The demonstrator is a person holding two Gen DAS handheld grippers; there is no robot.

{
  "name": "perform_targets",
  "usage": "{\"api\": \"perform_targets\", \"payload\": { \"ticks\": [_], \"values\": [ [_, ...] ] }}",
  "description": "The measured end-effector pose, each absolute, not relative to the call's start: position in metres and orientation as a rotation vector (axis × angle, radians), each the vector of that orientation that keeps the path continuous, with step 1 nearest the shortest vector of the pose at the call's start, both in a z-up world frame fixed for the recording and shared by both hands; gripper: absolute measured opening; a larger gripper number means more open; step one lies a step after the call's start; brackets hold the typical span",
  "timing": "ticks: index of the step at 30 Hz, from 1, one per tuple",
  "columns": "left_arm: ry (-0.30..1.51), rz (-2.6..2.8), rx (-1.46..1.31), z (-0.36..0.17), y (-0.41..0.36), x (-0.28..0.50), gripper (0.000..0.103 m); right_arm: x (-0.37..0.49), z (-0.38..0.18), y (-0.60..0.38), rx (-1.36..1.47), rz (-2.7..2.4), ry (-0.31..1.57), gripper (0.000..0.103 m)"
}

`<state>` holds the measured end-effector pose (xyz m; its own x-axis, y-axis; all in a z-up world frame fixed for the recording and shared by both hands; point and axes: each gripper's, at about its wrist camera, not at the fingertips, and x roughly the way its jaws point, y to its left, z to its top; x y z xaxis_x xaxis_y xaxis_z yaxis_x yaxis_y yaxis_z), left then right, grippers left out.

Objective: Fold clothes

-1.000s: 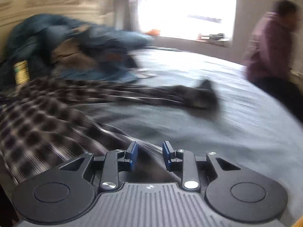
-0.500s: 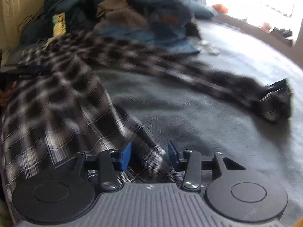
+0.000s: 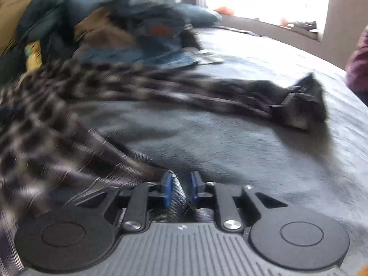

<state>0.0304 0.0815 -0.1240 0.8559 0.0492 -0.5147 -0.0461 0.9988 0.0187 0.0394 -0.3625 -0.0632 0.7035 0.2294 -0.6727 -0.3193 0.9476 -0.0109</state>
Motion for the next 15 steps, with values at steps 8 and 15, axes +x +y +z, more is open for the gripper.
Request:
{"api": "perform_targets", "payload": {
  "ticks": [8, 15],
  "values": [
    [0.526, 0.042, -0.021, -0.125, 0.084, 0.027, 0.055, 0.038, -0.007, -0.358, 0.021, 0.268, 0.628, 0.037],
    [0.484, 0.029, -0.080, -0.126, 0.092, 0.016, 0.055, 0.089, -0.012, -0.222, 0.005, 0.752, 0.745, 0.044]
  ]
}}
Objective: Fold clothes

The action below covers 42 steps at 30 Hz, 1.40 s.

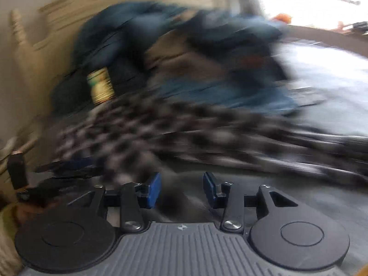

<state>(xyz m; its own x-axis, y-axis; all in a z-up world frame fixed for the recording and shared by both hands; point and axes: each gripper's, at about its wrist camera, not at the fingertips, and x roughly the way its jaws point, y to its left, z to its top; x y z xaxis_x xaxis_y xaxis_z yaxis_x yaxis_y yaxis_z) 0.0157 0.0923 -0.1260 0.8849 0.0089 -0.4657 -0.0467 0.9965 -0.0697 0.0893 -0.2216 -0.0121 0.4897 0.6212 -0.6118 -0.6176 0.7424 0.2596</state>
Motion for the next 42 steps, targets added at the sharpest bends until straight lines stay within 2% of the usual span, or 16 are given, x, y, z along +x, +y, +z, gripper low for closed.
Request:
{"api": "perform_targets", "payload": {
  "ticks": [4, 5, 6, 7, 12, 14, 15, 16, 17, 21, 25, 30, 33, 35, 37, 42],
  "values": [
    [0.474, 0.024, -0.101, -0.128, 0.095, 0.015, 0.055, 0.130, -0.037, -0.171, 0.008, 0.826, 0.833, 0.043],
    [0.472, 0.023, -0.106, -0.128, 0.096, 0.015, 0.055, 0.137, -0.042, -0.163, 0.003, 0.833, 0.855, 0.038],
    [0.470, 0.020, -0.112, -0.128, 0.097, 0.015, 0.055, 0.140, -0.050, -0.154, -0.029, 0.828, 0.875, 0.024],
    [0.467, 0.017, -0.121, -0.128, 0.098, 0.015, 0.055, 0.143, -0.056, -0.146, -0.061, 0.821, 0.892, 0.003],
    [0.463, 0.002, -0.163, -0.129, 0.104, 0.015, 0.055, 0.140, -0.062, -0.139, -0.131, 0.745, 0.800, 0.003],
    [0.468, 0.001, -0.164, -0.130, 0.104, 0.015, 0.055, 0.142, -0.070, -0.138, -0.144, 0.730, 0.789, 0.006],
    [0.469, 0.002, -0.161, -0.130, 0.104, 0.016, 0.055, 0.143, -0.070, -0.142, -0.121, 0.731, 0.786, 0.009],
    [0.470, 0.003, -0.157, -0.130, 0.103, 0.016, 0.055, 0.145, -0.065, -0.150, -0.078, 0.720, 0.787, 0.019],
    [0.470, 0.003, -0.154, -0.129, 0.103, 0.016, 0.055, 0.144, -0.057, -0.160, -0.033, 0.694, 0.768, 0.023],
    [0.455, 0.016, -0.153, -0.125, 0.103, 0.012, 0.054, 0.124, -0.013, -0.229, 0.080, 0.573, 0.673, 0.023],
    [0.395, -0.007, -0.154, -0.105, 0.097, -0.002, 0.054, 0.082, 0.009, -0.286, 0.051, 0.487, 0.678, 0.022],
    [0.440, -0.178, -0.107, -0.085, 0.054, -0.001, 0.055, 0.051, -0.022, -0.295, -0.044, 0.519, 0.809, 0.018],
    [0.541, -0.233, -0.008, -0.096, 0.016, 0.007, 0.055, 0.060, -0.051, -0.292, -0.074, 0.488, 0.843, 0.016],
    [0.602, -0.208, 0.055, -0.110, 0.004, 0.013, 0.055, 0.073, -0.066, -0.298, -0.064, 0.437, 0.823, 0.005],
    [0.597, -0.199, 0.075, -0.111, 0.003, 0.010, 0.055, 0.079, -0.056, -0.322, 0.029, 0.359, 0.767, 0.011],
    [0.593, -0.207, 0.061, -0.102, 0.008, 0.007, 0.055, 0.047, -0.022, -0.383, 0.149, 0.339, 0.714, 0.015]
  ]
}}
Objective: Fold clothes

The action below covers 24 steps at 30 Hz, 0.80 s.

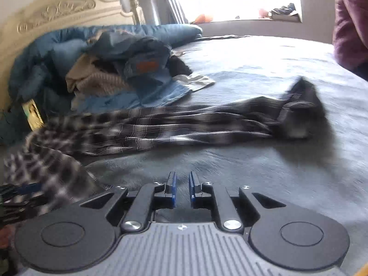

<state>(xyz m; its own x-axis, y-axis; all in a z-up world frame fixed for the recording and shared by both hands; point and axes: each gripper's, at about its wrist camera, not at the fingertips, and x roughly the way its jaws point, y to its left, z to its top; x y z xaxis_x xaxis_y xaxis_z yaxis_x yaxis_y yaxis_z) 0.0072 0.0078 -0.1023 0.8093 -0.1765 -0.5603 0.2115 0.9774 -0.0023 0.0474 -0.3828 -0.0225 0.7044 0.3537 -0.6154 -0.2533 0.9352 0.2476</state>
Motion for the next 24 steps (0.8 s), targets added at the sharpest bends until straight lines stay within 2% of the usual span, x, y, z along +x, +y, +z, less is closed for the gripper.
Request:
{"api": "perform_targets", "payload": {
  "ticks": [3, 6, 9, 10, 12, 13, 16, 17, 20, 24],
  "values": [
    [0.591, -0.224, 0.062, -0.098, 0.001, 0.007, 0.055, 0.026, -0.028, -0.401, 0.151, 0.386, 0.813, 0.016],
    [0.605, -0.249, 0.069, -0.096, -0.011, 0.006, 0.055, 0.029, -0.057, -0.410, 0.058, 0.312, 0.894, 0.014],
    [0.612, -0.254, 0.103, -0.096, -0.024, 0.003, 0.055, 0.037, -0.060, -0.437, 0.152, 0.206, 0.799, 0.015],
    [0.613, -0.255, 0.114, -0.095, -0.027, 0.002, 0.055, 0.038, -0.055, -0.447, 0.178, 0.149, 0.763, 0.020],
    [0.610, -0.276, 0.121, -0.092, -0.034, -0.001, 0.055, 0.031, -0.042, -0.470, 0.254, 0.104, 0.710, 0.020],
    [0.607, -0.289, 0.125, -0.091, -0.037, -0.002, 0.055, 0.019, -0.033, -0.484, 0.281, 0.094, 0.685, 0.023],
    [0.600, -0.328, 0.145, -0.089, -0.054, -0.001, 0.055, -0.027, -0.010, -0.525, 0.272, -0.007, 0.610, 0.044],
    [0.603, -0.343, 0.143, -0.089, -0.060, 0.001, 0.055, -0.043, -0.007, -0.545, 0.281, -0.060, 0.592, 0.047],
    [0.616, -0.398, 0.130, -0.088, -0.081, 0.006, 0.055, -0.082, -0.013, -0.601, 0.367, -0.188, 0.592, 0.056],
    [0.628, -0.454, 0.131, -0.088, -0.113, 0.010, 0.055, -0.100, -0.040, -0.649, 0.508, -0.261, 0.673, 0.058]
  ]
}}
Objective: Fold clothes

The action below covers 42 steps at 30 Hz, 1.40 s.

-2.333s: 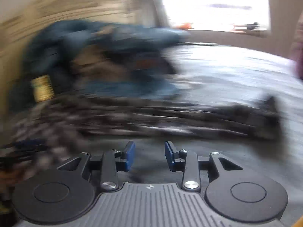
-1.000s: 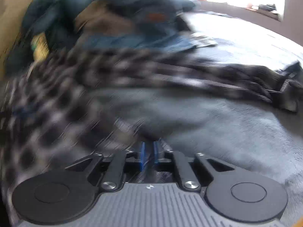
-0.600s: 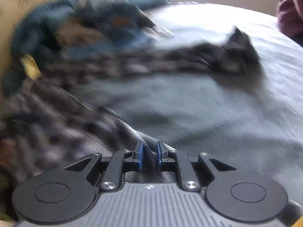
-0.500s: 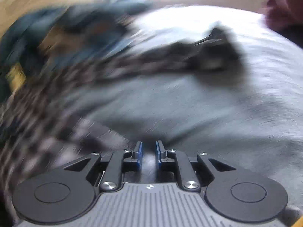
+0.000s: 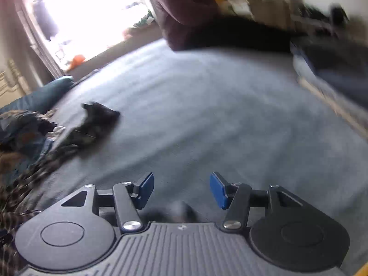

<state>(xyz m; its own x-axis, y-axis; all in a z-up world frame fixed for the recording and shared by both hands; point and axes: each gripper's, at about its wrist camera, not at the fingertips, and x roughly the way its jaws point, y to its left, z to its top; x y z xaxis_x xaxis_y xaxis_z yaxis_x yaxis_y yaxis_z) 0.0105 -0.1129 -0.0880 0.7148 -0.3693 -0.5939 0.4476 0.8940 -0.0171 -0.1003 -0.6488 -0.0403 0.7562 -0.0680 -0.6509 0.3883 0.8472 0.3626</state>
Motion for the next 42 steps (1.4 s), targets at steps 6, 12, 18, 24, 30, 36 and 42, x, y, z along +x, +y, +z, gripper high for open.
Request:
{"api": "perform_targets", "payload": {
  "ticks": [6, 12, 18, 24, 30, 36, 42],
  "values": [
    [0.653, -0.507, 0.160, -0.092, -0.151, 0.014, 0.055, -0.095, -0.069, -0.661, 0.576, -0.190, 0.705, 0.060],
    [0.658, -0.516, 0.186, -0.097, -0.175, 0.019, 0.055, -0.097, -0.066, -0.649, 0.535, -0.089, 0.711, 0.042],
    [0.654, -0.515, 0.204, -0.102, -0.191, 0.026, 0.055, -0.105, -0.068, -0.655, 0.594, -0.052, 0.675, 0.049],
    [0.615, -0.473, 0.281, -0.108, -0.205, 0.026, 0.055, -0.111, -0.057, -0.642, 0.437, -0.115, 0.561, 0.008],
    [0.604, -0.460, 0.307, -0.112, -0.206, 0.026, 0.055, -0.101, -0.064, -0.646, 0.332, -0.141, 0.534, 0.008],
    [0.584, -0.460, 0.322, -0.113, -0.204, 0.023, 0.056, -0.099, -0.079, -0.662, 0.380, -0.229, 0.546, 0.018],
    [0.546, -0.472, 0.334, -0.103, -0.196, 0.010, 0.056, -0.130, -0.045, -0.676, 0.444, -0.331, 0.454, 0.026]
  ]
}}
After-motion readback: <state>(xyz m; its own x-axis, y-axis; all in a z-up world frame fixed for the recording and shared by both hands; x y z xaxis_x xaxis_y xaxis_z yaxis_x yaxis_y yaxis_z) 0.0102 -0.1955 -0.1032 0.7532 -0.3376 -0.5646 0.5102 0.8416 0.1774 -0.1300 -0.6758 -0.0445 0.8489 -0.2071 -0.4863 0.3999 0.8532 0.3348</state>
